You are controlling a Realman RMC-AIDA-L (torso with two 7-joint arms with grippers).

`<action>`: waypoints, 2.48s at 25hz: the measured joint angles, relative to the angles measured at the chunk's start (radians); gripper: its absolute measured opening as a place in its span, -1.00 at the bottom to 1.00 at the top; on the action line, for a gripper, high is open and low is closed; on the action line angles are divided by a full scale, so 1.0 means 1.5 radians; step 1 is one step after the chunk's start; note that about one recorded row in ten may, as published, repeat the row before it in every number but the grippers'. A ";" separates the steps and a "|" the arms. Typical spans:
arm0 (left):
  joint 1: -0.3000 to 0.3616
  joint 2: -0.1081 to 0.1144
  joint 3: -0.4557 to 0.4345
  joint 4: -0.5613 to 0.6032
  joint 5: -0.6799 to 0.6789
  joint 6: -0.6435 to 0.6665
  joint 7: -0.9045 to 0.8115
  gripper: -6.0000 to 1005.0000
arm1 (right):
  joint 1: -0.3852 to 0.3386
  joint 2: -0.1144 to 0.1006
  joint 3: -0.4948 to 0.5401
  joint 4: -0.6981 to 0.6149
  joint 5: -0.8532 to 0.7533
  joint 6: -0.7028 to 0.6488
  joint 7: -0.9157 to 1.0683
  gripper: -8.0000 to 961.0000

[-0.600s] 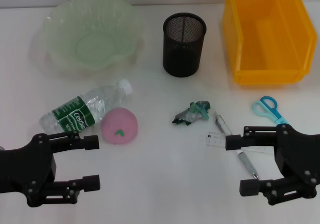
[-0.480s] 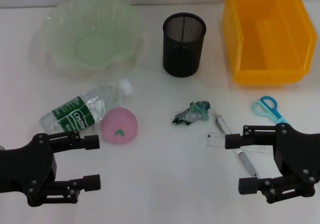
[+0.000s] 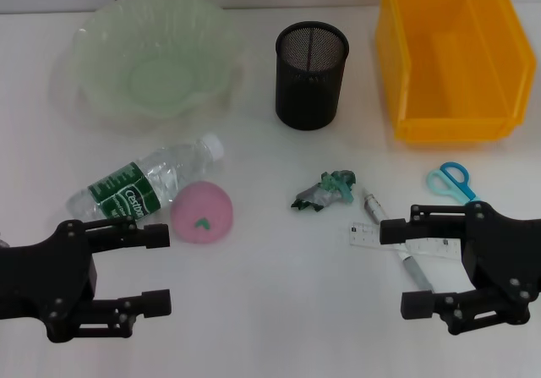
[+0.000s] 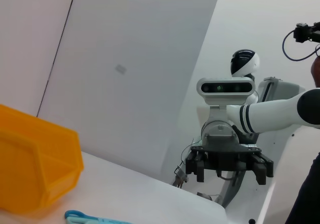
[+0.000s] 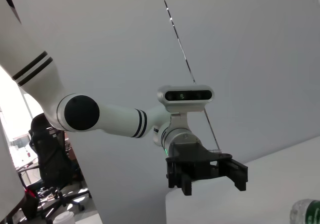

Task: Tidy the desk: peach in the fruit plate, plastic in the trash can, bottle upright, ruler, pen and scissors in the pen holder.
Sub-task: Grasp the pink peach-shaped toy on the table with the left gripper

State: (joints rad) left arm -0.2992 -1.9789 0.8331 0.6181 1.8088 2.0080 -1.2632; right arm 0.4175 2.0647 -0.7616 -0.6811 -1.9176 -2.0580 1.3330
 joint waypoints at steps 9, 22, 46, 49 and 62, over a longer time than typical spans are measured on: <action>-0.028 0.004 -0.032 0.089 0.000 -0.007 -0.206 0.52 | -0.010 0.000 0.028 0.002 0.003 0.015 0.000 0.67; -0.111 -0.010 -0.055 0.217 0.057 -0.016 -0.399 0.50 | -0.028 -0.001 0.051 0.005 0.002 0.055 0.002 0.67; -0.236 -0.063 0.296 0.424 0.353 -0.262 -0.535 0.45 | -0.074 -0.007 0.089 0.022 -0.002 0.113 0.026 0.67; -0.224 -0.063 0.343 0.425 0.376 -0.281 -0.523 0.45 | -0.074 -0.007 0.090 0.026 -0.003 0.116 0.026 0.67; -0.182 -0.063 0.466 0.435 0.438 -0.366 -0.526 0.42 | -0.070 -0.006 0.084 0.035 -0.003 0.116 0.026 0.67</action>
State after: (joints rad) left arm -0.5726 -2.0738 1.5316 1.2710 2.4661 1.4592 -2.0519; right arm 0.3123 2.0550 -0.6359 -0.6289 -1.9221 -1.8836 1.3714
